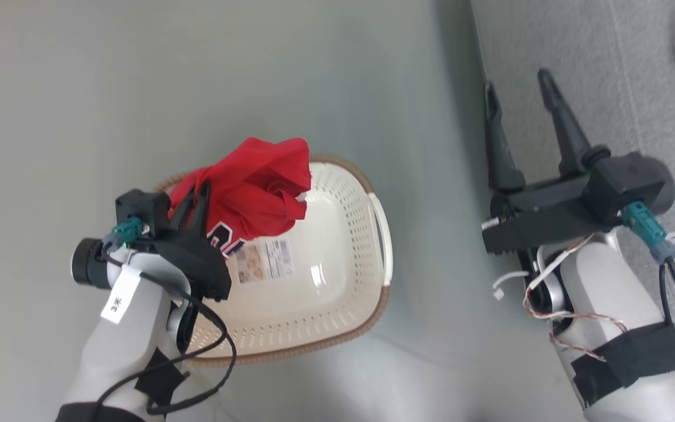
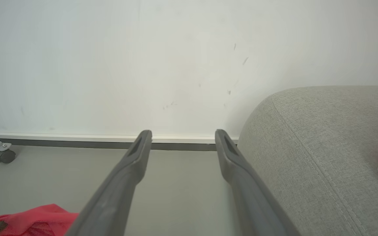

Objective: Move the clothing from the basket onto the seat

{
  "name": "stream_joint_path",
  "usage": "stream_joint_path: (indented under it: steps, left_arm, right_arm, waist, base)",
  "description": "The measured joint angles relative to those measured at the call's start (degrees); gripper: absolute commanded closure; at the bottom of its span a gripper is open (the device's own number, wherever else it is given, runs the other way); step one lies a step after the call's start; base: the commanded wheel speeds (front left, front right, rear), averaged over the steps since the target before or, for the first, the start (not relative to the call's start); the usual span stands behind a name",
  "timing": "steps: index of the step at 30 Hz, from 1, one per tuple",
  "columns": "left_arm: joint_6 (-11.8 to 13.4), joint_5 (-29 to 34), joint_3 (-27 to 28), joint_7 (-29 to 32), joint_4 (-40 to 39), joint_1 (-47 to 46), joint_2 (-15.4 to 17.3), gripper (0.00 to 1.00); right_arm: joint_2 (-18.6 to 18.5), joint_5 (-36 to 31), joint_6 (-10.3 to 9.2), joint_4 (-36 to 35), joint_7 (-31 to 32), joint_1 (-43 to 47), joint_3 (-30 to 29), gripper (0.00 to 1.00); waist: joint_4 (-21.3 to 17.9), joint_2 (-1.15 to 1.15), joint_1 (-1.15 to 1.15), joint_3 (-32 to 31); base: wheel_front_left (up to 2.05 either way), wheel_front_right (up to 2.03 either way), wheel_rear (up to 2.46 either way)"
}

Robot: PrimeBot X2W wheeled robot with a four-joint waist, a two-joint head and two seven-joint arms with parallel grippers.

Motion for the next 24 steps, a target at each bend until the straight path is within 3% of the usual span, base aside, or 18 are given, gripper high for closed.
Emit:
stream_joint_path:
  steps: [12,24]
  left_arm:
    - [-0.5,-1.2,0.6,-1.4,-7.0,5.6,-0.4,1.0]
    - [-0.9,-1.2,0.8,-1.5,-18.8,10.9,-0.5,1.0]
  right_arm:
    - [-0.9,2.1,1.22,3.9,-0.2,6.7,0.1,0.0]
    - [-0.9,3.6,2.14,6.1,-0.2,12.3,0.4,0.0]
  waist:
    - [2.9,0.0,0.0,-10.9]
    - [4.4,0.0,0.0,-19.6]
  base:
    - [0.0,0.0,0.0]
    - [0.0,0.0,0.0]
